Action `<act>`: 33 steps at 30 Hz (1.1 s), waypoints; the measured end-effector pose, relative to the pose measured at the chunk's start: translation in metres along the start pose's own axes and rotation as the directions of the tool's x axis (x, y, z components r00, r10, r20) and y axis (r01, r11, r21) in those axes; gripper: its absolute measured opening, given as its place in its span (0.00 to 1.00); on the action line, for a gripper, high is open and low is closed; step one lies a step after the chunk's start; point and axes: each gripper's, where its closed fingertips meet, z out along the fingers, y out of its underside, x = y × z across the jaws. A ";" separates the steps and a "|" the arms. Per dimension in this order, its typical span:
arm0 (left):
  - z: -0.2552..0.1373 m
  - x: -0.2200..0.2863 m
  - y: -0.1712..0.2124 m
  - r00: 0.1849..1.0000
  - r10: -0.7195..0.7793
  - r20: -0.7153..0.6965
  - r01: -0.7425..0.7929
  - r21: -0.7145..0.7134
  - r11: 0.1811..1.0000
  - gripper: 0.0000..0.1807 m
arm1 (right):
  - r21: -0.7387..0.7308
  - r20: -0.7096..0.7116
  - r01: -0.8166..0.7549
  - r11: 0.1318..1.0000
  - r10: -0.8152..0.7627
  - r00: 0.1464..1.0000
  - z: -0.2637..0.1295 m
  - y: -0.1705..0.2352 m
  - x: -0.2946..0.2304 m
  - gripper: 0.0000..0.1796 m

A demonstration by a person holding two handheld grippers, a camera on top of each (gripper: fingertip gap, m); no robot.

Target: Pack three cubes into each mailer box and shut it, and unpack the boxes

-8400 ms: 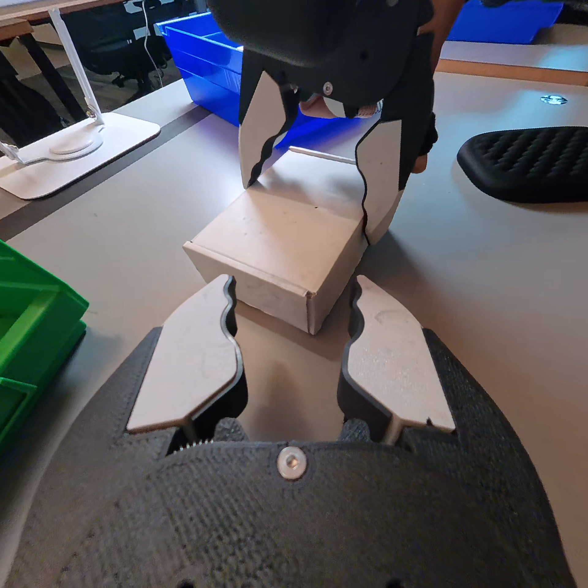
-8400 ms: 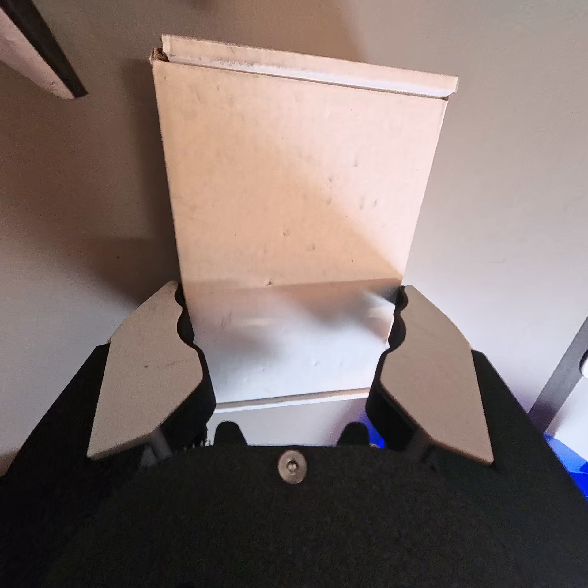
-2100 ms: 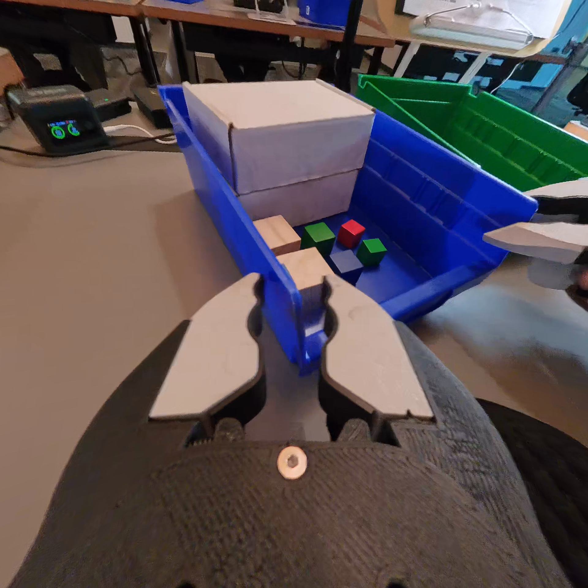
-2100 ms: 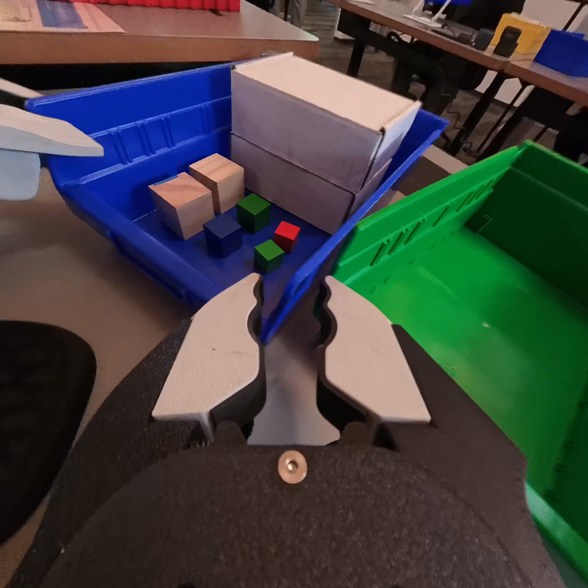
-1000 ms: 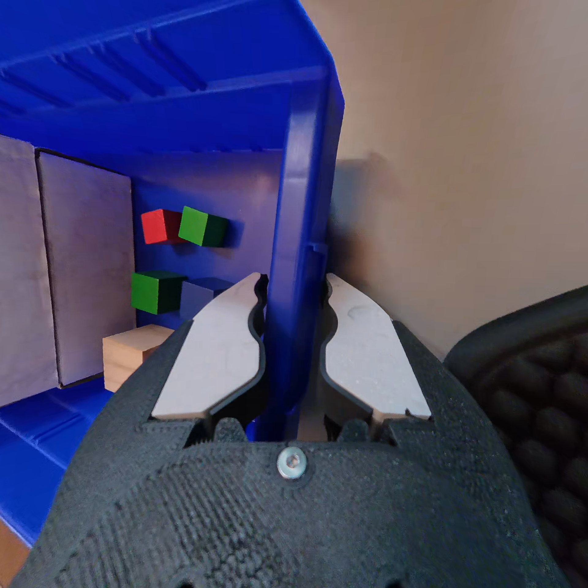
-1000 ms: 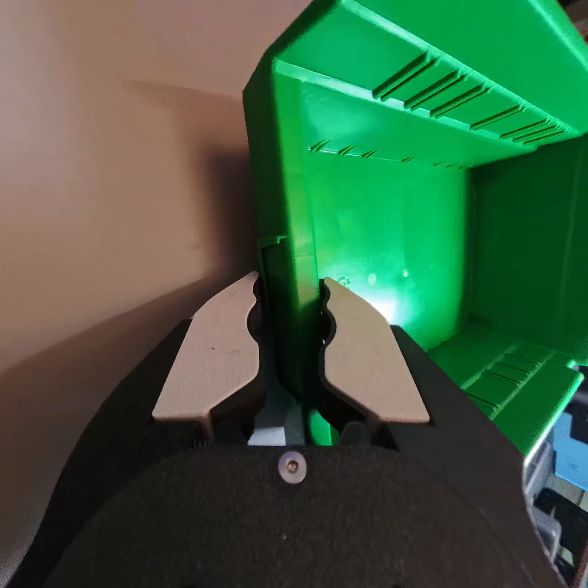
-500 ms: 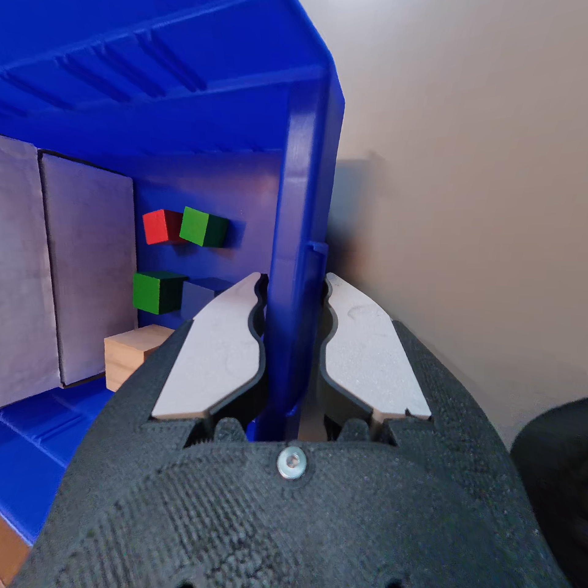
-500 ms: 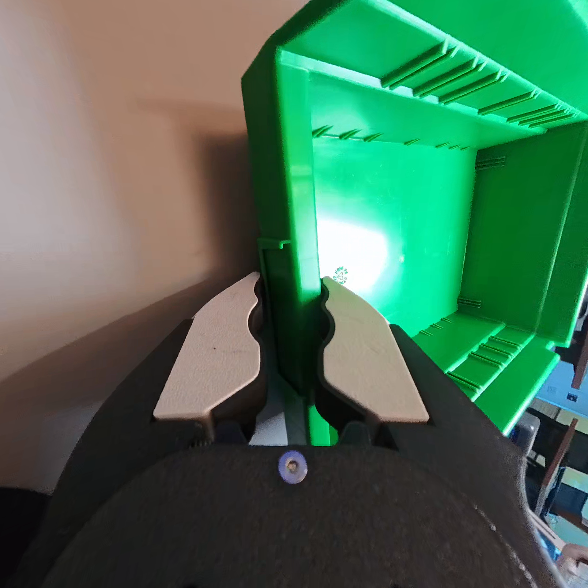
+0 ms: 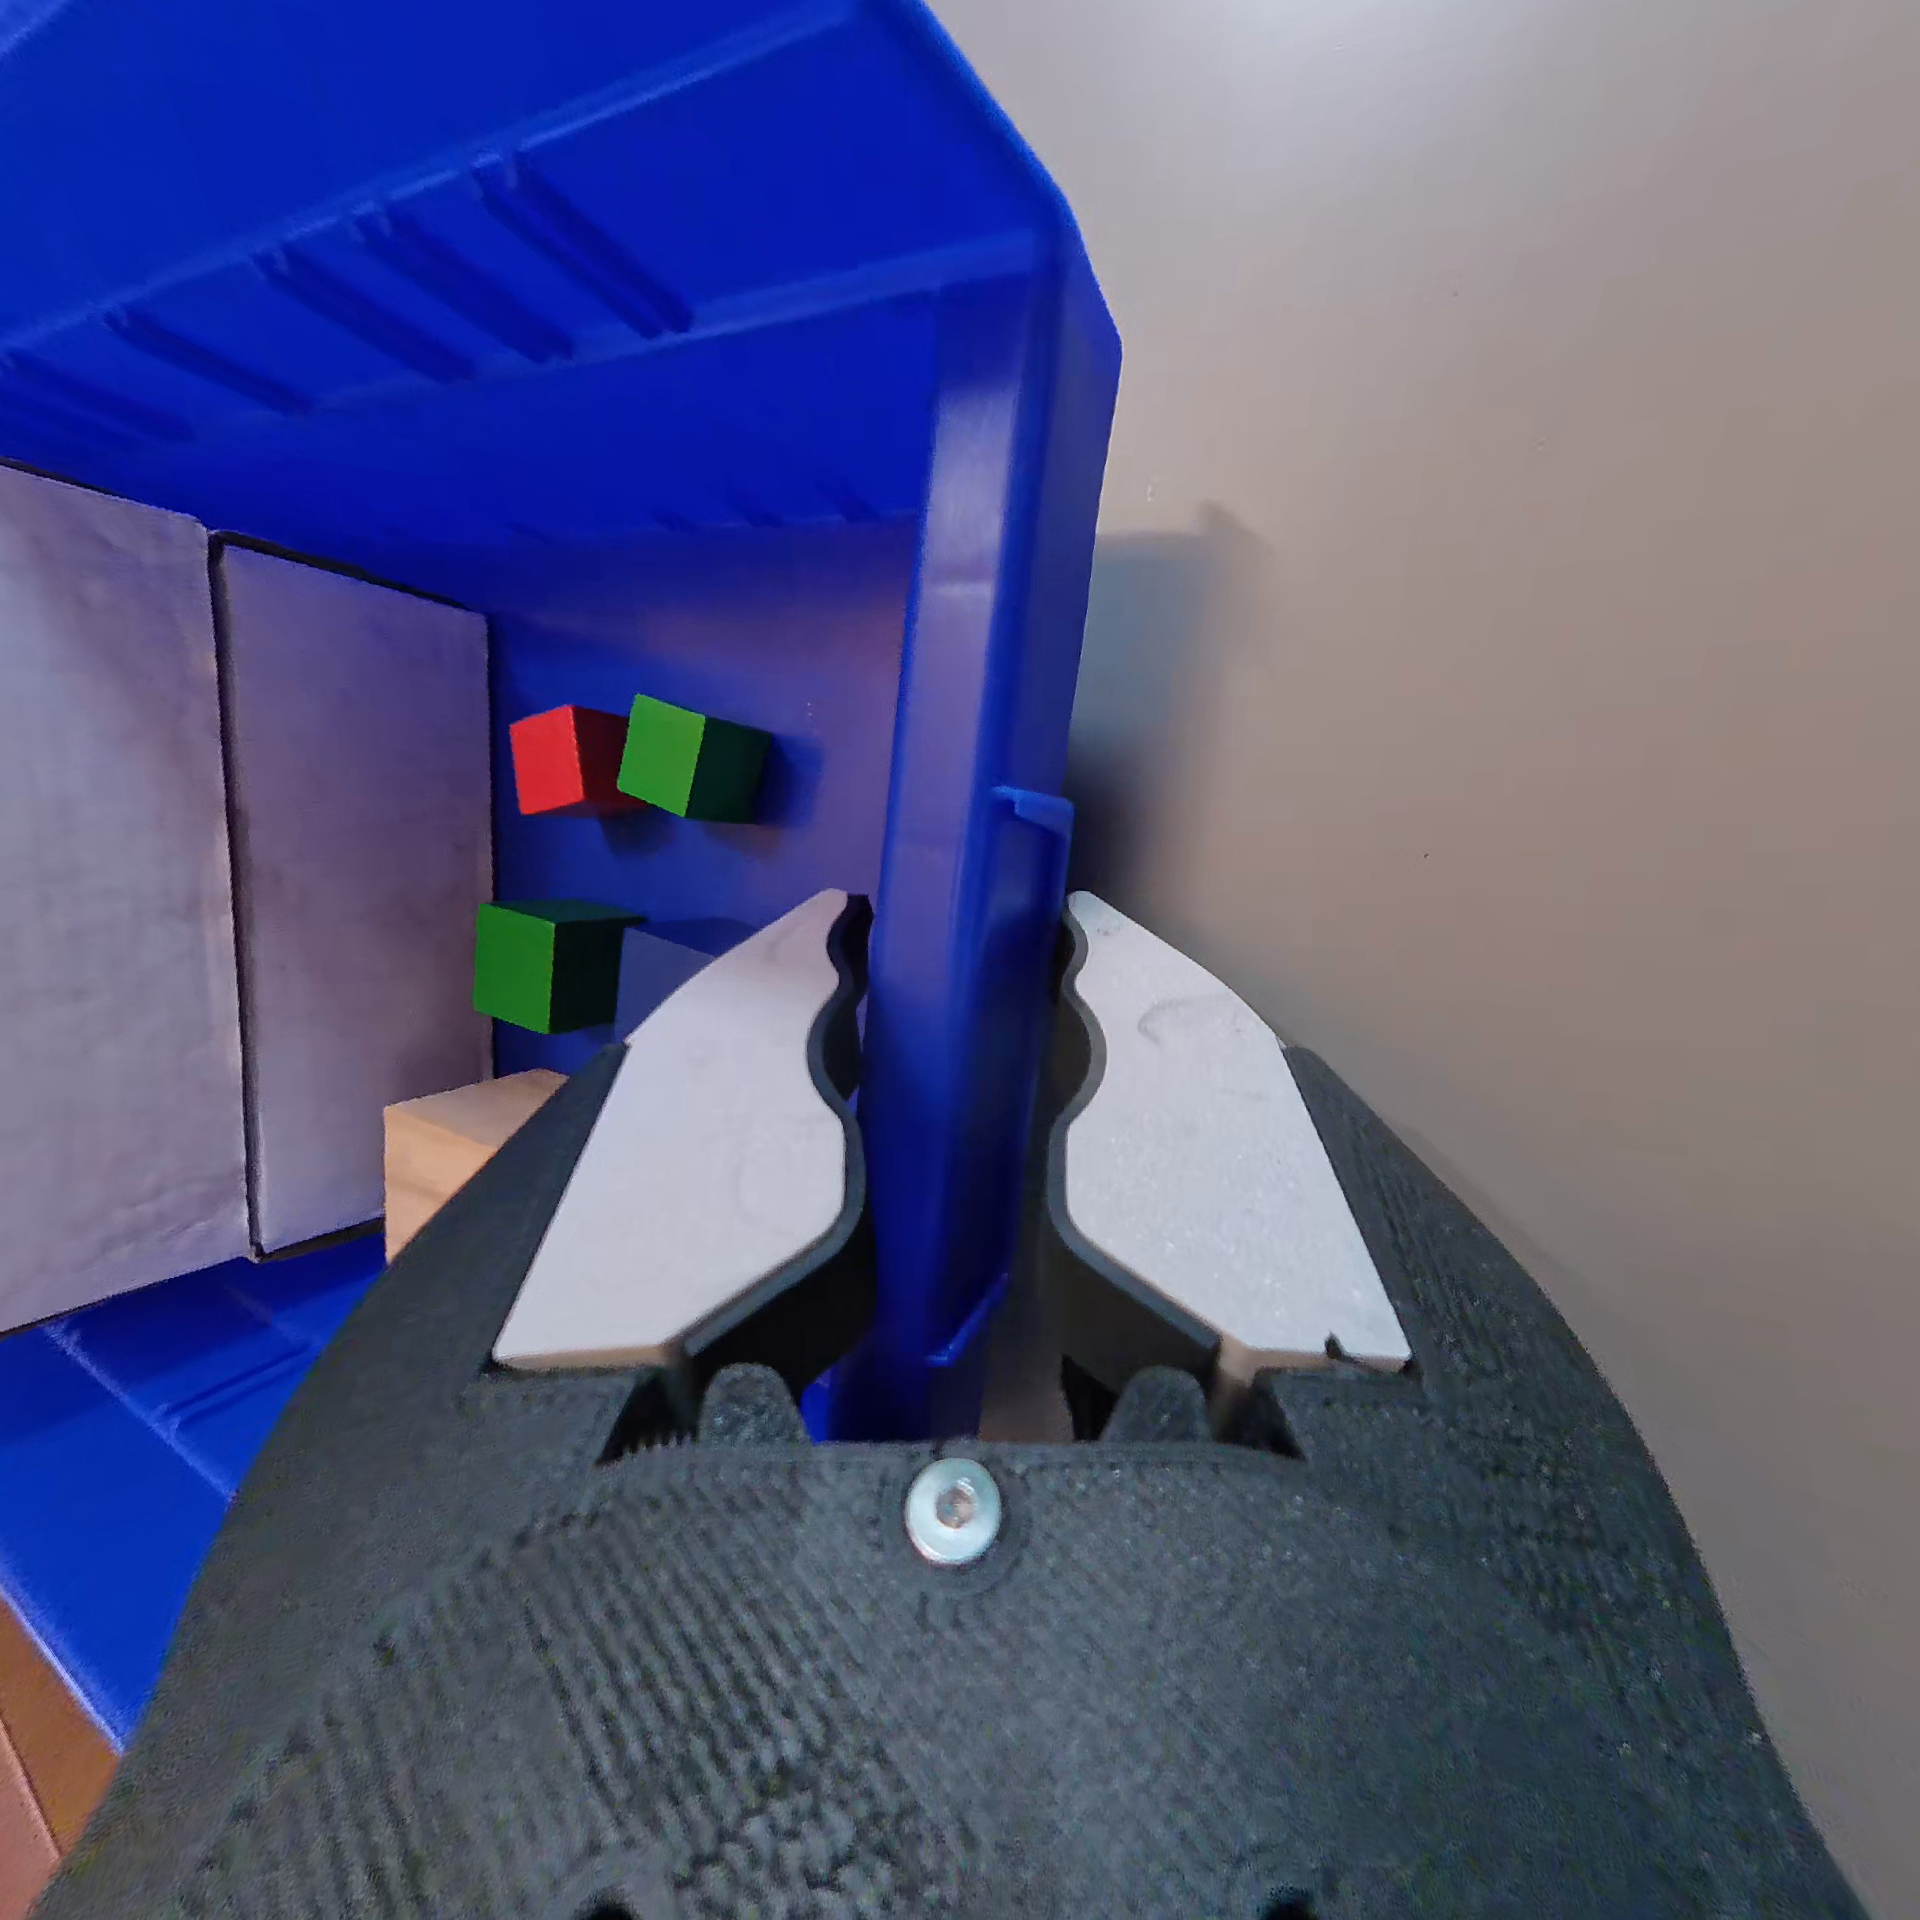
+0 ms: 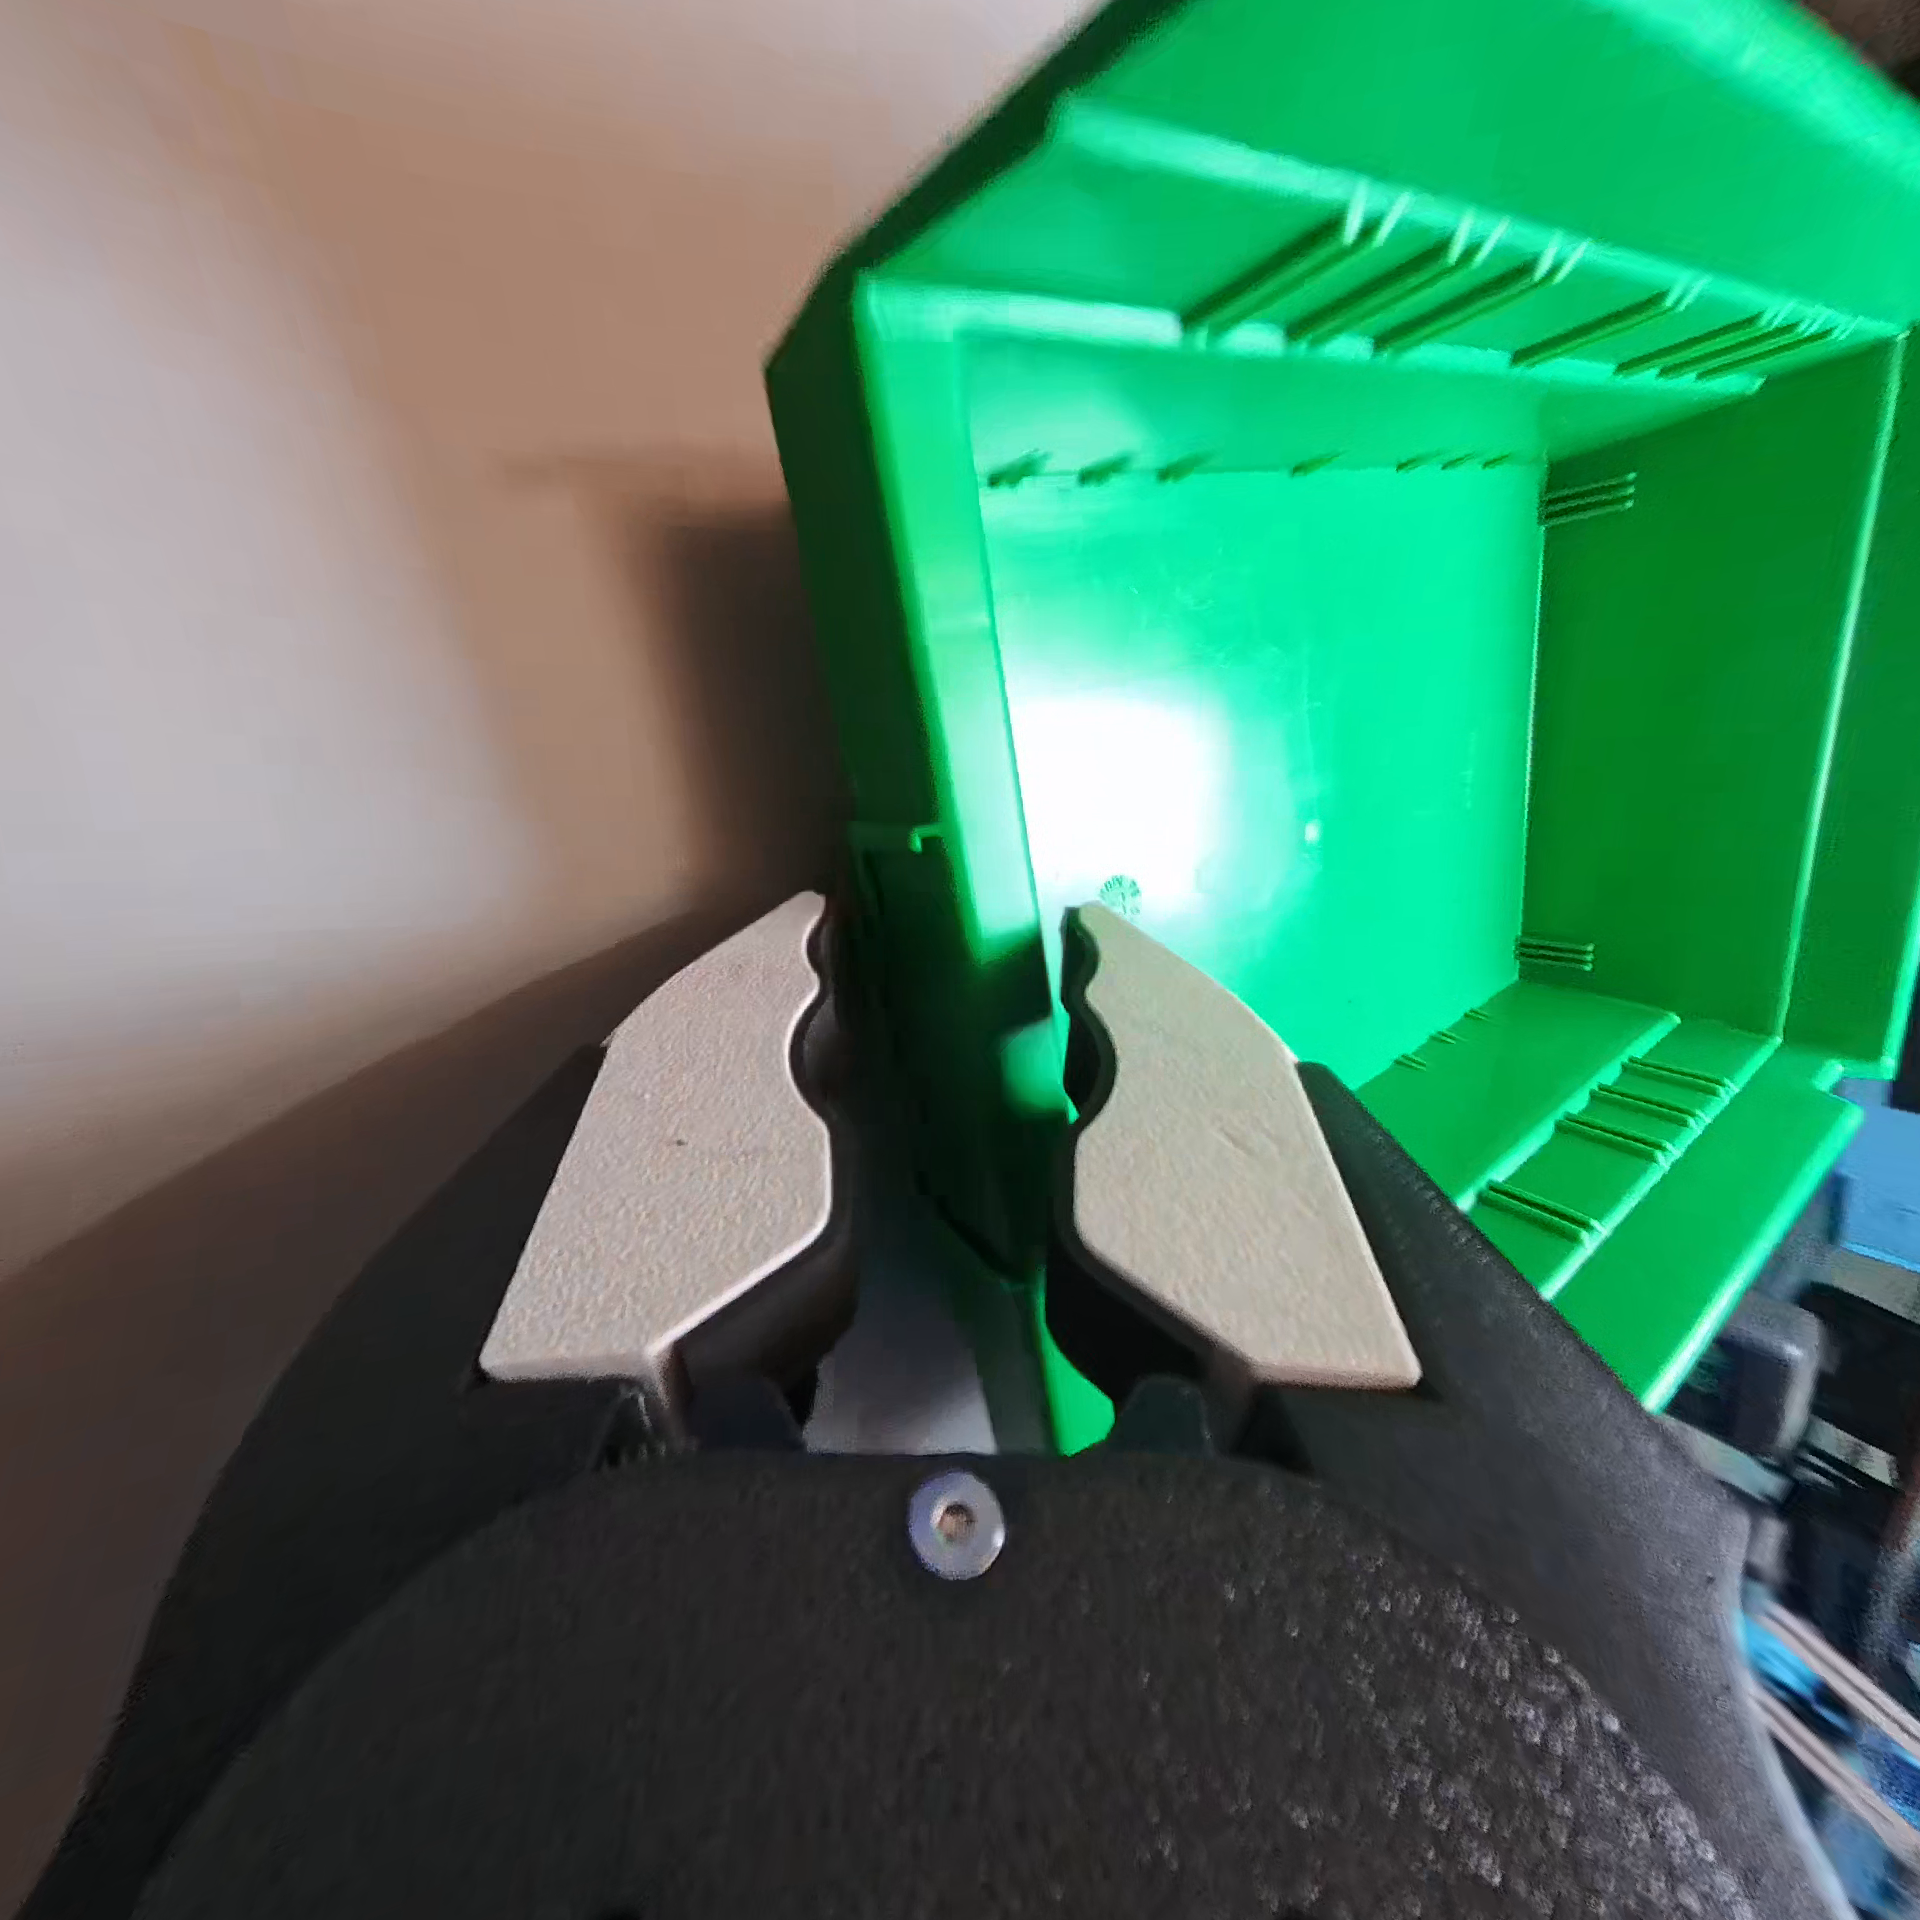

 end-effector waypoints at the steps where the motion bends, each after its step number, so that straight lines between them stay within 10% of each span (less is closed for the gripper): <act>1: 0.000 0.000 0.000 1.000 0.002 0.001 -0.002 0.003 1.000 0.18 | 0.048 0.010 -0.037 0.998 0.037 0.999 -0.006 -0.009 -0.003 0.24; 13: -0.060 -0.067 -0.031 0.989 -0.099 0.109 0.073 0.222 0.972 0.32 | 0.640 0.191 -0.423 0.642 0.400 0.896 -0.086 -0.096 -0.042 0.27; 21: -0.045 -0.182 0.010 0.983 -0.008 0.186 0.025 -0.090 0.996 0.47 | 0.629 0.260 -0.429 0.648 0.344 0.902 -0.078 -0.101 -0.066 0.26; 33: 0.008 -0.218 0.031 0.948 -0.265 -0.175 0.213 -0.265 0.940 0.70 | 0.589 0.341 -0.410 0.697 0.245 0.907 -0.068 -0.100 -0.095 0.23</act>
